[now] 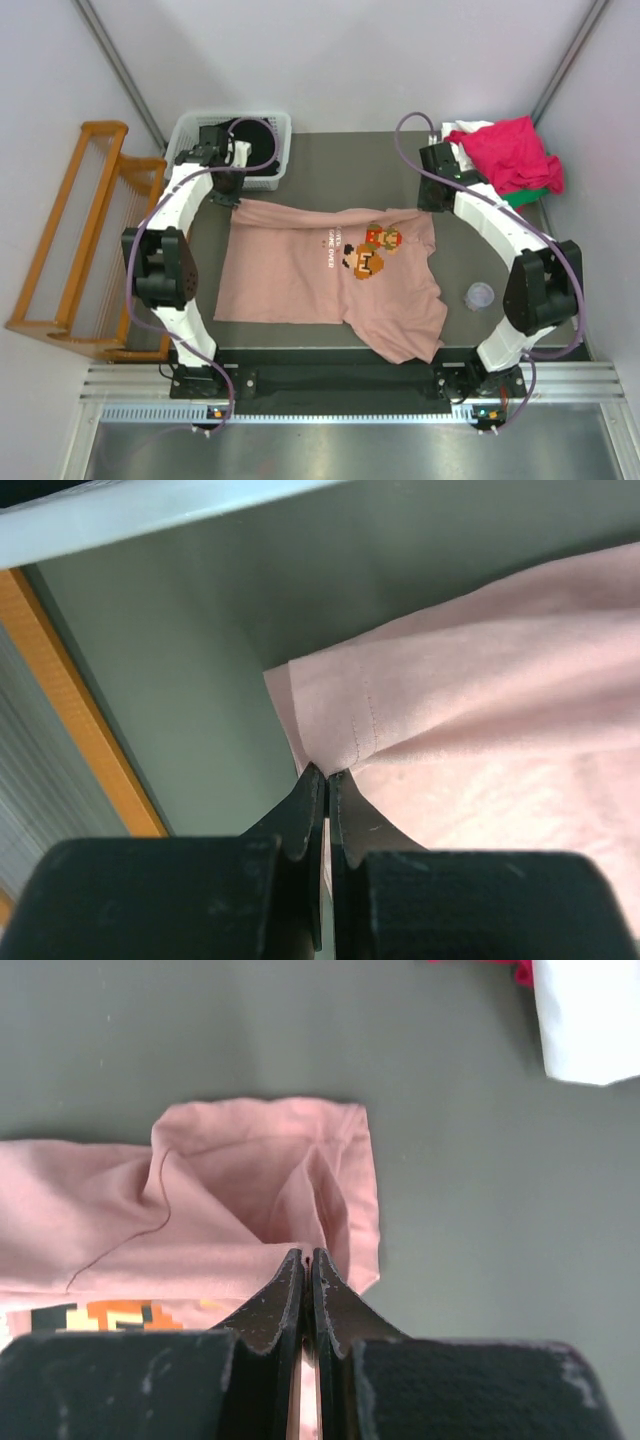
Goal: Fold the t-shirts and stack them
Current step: Fold the tshirt
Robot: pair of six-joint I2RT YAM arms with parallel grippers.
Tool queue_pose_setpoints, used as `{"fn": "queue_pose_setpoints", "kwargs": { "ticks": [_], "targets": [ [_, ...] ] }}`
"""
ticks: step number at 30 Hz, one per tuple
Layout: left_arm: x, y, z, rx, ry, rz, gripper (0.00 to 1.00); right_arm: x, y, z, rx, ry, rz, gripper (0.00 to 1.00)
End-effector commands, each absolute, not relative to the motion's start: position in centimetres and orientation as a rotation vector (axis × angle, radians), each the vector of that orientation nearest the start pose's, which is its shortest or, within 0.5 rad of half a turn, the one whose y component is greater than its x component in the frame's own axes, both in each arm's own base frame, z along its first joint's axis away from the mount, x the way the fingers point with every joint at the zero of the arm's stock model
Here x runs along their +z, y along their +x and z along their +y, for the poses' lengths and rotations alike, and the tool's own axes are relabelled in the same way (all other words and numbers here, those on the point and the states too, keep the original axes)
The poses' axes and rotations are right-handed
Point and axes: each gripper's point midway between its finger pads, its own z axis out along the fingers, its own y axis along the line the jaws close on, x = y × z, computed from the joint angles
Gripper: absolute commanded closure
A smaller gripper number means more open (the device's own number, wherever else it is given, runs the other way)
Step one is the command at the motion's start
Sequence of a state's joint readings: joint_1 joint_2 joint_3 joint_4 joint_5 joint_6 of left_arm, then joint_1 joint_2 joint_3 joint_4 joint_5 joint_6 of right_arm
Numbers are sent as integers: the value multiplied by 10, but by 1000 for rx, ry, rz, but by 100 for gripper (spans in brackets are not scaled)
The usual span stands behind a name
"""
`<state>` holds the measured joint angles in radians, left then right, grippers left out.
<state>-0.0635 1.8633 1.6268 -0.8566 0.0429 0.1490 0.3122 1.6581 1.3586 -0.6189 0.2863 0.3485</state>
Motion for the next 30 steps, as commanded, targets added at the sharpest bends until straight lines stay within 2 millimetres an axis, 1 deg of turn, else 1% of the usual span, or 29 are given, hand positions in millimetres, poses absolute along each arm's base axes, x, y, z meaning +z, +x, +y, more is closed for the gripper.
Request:
{"fn": "queue_pose_setpoints", "kwargs": {
  "ticks": [1, 3, 4, 5, 7, 8, 14, 17, 18, 20, 21, 22, 23, 24, 25, 26, 27, 28, 30],
  "targets": [
    [168, 415, -39, -67, 333, 2557, 100, 168, 388, 98, -1, 177, 2396, 100],
    [173, 413, -43, -65, 334, 2548, 100, 159, 376, 101, 0, 158, 2433, 100],
    [176, 413, -44, -66, 336, 2544, 100, 159, 372, 102, 3, 152, 2438, 100],
    [177, 411, -48, -74, 345, 2544, 100, 153, 365, 103, 2, 140, 2460, 100],
    [181, 410, -51, -72, 351, 2537, 100, 149, 355, 107, 3, 116, 2471, 100],
    [182, 408, -54, -77, 357, 2540, 100, 142, 349, 109, 6, 100, 2489, 100],
    [184, 401, -66, -92, 388, 2537, 100, 123, 325, 120, 7, 28, 2559, 100],
    [175, 395, -65, -78, 386, 2560, 100, 117, 318, 121, -16, 12, 2584, 100],
    [165, 389, -63, -69, 384, 2588, 100, 114, 317, 119, -33, 18, 2594, 100],
    [155, 384, -59, -48, 374, 2607, 100, 110, 312, 118, -44, 12, 2610, 100],
    [140, 374, -57, -43, 376, 2648, 97, 106, 311, 118, -51, 7, 2622, 100],
    [134, 372, -55, -36, 371, 2651, 87, 102, 308, 117, -60, 9, 2634, 91],
    [129, 367, -54, -35, 367, 2658, 69, 99, 306, 116, -64, 6, 2646, 87],
    [115, 357, -52, -36, 372, 2691, 62, 96, 304, 116, -63, 5, 2656, 84],
    [110, 353, -48, -33, 362, 2699, 57, 93, 301, 116, -65, 7, 2667, 78],
    [110, 355, -46, -34, 350, 2677, 53, 92, 299, 115, -70, 8, 2673, 73],
    [102, 349, -43, -34, 340, 2694, 46, 92, 298, 115, -66, 12, 2674, 70],
    [102, 350, -37, -33, 313, 2689, 44, 91, 297, 116, -65, 11, 2677, 65],
    [102, 352, -34, -56, 283, 2688, 43, 92, 293, 115, -64, 20, 2689, 61]
  ]
}}
